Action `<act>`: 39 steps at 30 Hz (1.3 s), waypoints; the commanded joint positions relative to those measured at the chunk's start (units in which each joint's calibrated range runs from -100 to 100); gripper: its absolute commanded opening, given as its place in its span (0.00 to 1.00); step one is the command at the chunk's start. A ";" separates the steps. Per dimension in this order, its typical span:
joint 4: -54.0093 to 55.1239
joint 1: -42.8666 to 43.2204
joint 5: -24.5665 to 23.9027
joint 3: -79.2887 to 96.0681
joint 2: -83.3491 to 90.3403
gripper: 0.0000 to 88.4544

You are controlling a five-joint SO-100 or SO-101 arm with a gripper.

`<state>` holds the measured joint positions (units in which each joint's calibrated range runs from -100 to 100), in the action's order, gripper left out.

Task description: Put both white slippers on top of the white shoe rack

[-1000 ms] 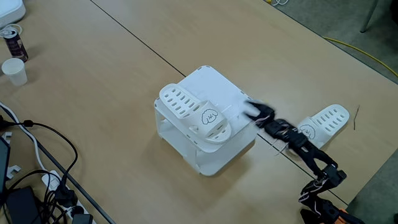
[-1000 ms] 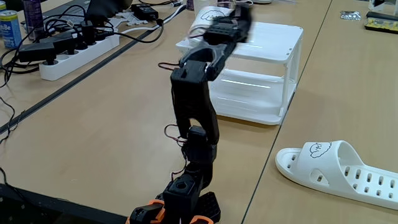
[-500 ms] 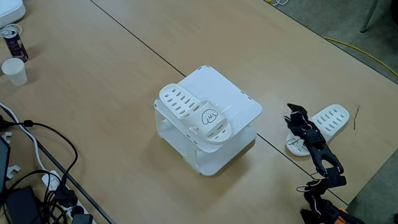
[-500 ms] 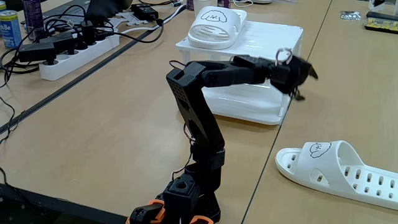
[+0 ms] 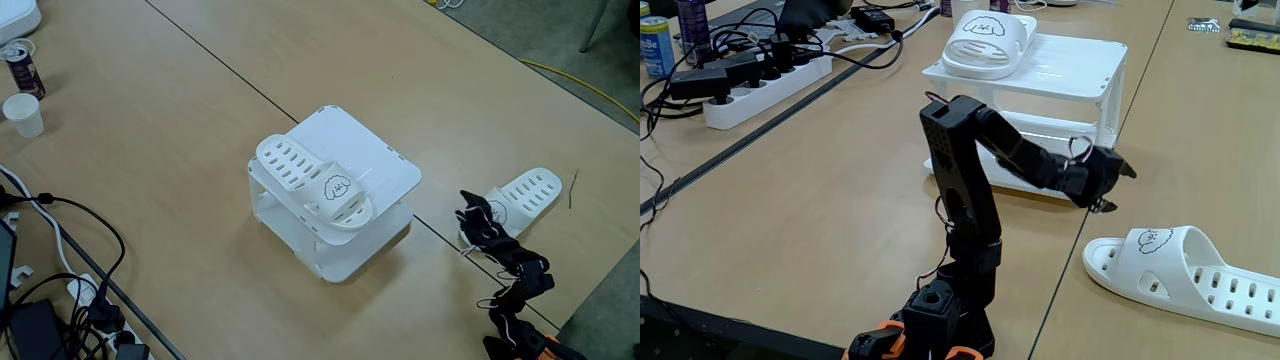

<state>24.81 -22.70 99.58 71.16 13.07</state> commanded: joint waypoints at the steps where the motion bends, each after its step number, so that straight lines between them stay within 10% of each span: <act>1: 8.24 -2.71 0.42 2.05 -1.59 0.25; 21: 9.96 -21.71 0.42 5.75 -4.11 0.25; 39: 15.31 -22.20 0.42 10.35 -4.03 0.25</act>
<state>38.28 -42.85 99.58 83.20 8.95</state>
